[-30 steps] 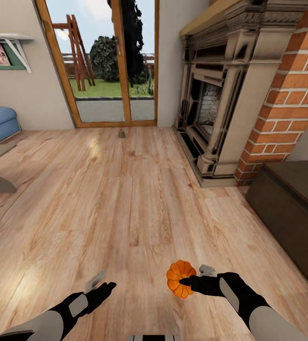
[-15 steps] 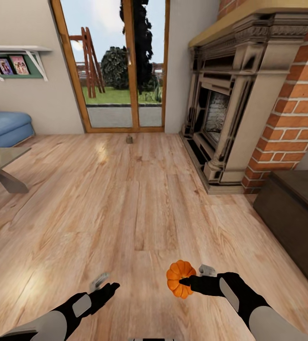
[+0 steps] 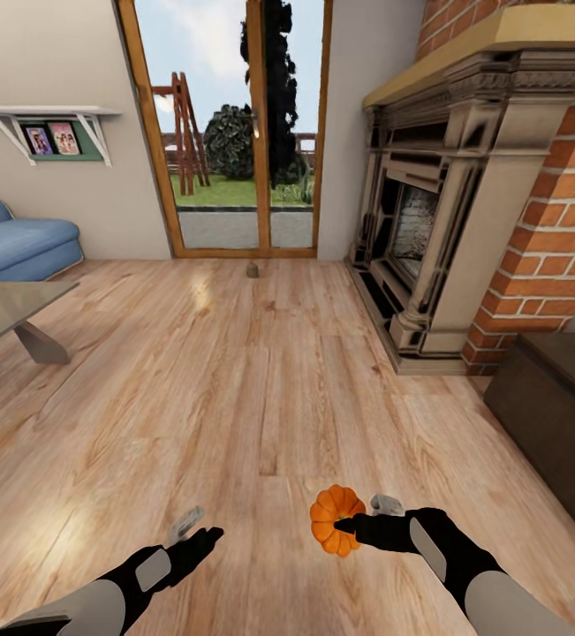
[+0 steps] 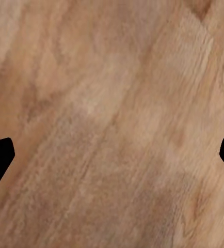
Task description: Place each of the two pumpkins and all three candles from the living room inside a cabinet in the living room (use any cabinet), then make sure every cabinet is closed, and position the cauldron so it is next to a table in the living room.
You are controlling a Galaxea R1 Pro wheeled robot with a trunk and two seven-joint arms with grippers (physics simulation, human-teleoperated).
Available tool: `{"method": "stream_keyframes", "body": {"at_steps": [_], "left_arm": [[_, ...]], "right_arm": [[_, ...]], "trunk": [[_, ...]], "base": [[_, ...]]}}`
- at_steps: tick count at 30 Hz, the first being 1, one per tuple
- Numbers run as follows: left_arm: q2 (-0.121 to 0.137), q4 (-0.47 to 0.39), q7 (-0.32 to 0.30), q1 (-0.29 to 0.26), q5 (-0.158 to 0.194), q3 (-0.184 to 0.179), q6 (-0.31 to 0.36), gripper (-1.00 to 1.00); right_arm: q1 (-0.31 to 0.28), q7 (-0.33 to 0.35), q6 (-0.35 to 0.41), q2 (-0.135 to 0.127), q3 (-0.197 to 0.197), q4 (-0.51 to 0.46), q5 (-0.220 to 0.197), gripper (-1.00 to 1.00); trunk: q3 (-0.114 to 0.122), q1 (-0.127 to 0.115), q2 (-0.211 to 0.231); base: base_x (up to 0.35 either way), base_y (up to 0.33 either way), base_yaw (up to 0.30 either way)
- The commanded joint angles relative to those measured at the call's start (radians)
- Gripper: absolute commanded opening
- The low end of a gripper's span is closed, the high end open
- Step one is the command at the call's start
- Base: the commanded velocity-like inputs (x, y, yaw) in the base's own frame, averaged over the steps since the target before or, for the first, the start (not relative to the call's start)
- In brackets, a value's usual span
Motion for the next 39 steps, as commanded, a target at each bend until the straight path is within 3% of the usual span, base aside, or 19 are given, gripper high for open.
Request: {"method": "stream_keyframes", "body": {"at_steps": [1, 18, 26, 39], "left_arm": [[0.000, -0.001, -0.002, 0.000, 0.000, 0.008, 0.006, 1.00], [0.000, -0.001, -0.002, 0.000, 0.000, 0.008, 0.006, 1.00], [0.000, -0.001, -0.002, 0.000, 0.000, 0.008, 0.006, 1.00], [0.000, -0.001, -0.002, 0.000, 0.000, 0.008, 0.006, 1.00]], "right_arm": [[0.000, -0.002, 0.004, -0.001, 0.006, -0.001, -0.003, -1.00], [0.000, 0.057, 0.006, -0.001, 0.034, -0.003, -0.003, -1.00], [0.000, 0.060, 0.005, -0.001, 0.114, -0.003, -0.003, -1.00], [0.000, 0.059, 0.005, -0.002, 0.117, -0.003, -0.003, -1.00]], "trunk": [[0.001, -0.001, 0.000], [0.046, -0.008, 0.004], [0.067, -0.012, 0.006], [0.099, -0.018, 0.009]], "base": [[0.000, 0.000, 0.016], [0.000, 0.000, -0.038], [0.000, 0.000, -0.163], [0.000, 0.000, -0.198]]}}
